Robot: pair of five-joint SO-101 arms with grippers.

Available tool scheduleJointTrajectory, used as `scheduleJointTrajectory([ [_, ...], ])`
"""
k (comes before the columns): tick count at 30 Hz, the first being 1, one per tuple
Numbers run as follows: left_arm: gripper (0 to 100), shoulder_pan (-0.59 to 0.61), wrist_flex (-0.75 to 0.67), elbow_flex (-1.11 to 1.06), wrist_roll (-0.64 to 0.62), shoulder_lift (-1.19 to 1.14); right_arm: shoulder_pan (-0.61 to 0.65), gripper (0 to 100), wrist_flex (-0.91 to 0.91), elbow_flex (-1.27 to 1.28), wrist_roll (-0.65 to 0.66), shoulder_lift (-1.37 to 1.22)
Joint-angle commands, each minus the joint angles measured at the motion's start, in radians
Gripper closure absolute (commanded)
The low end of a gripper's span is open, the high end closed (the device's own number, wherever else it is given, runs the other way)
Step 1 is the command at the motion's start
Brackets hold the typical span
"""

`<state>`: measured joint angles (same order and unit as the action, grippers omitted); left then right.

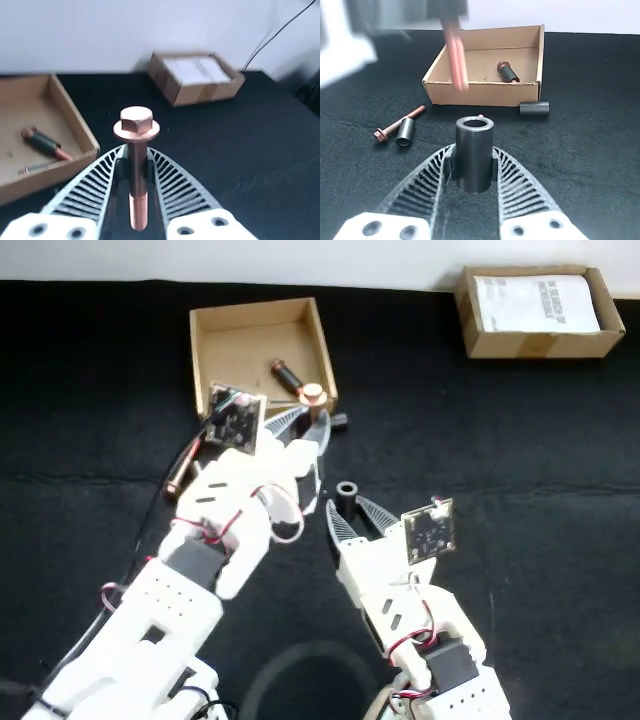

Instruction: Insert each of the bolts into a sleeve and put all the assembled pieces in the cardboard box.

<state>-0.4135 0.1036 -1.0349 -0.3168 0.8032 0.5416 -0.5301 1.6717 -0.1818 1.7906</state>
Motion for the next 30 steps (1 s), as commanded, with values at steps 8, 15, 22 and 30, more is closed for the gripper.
scheduleJointTrajectory([
  [8,99,-0.056,-0.031,0.093,-0.046,-0.053,0.005,99.1,0.016,0.133,-0.002,0.016],
  [15,99,-0.059,0.144,0.213,-0.046,-0.051,0.005,99.1,0.015,0.131,0.0,0.012],
  [22,99,-0.076,0.195,0.254,-0.046,-0.051,0.005,99.1,0.015,0.131,0.0,0.015],
  [30,99,-0.12,0.199,0.254,-0.046,-0.051,0.005,99.1,0.018,0.108,0.014,0.008],
])
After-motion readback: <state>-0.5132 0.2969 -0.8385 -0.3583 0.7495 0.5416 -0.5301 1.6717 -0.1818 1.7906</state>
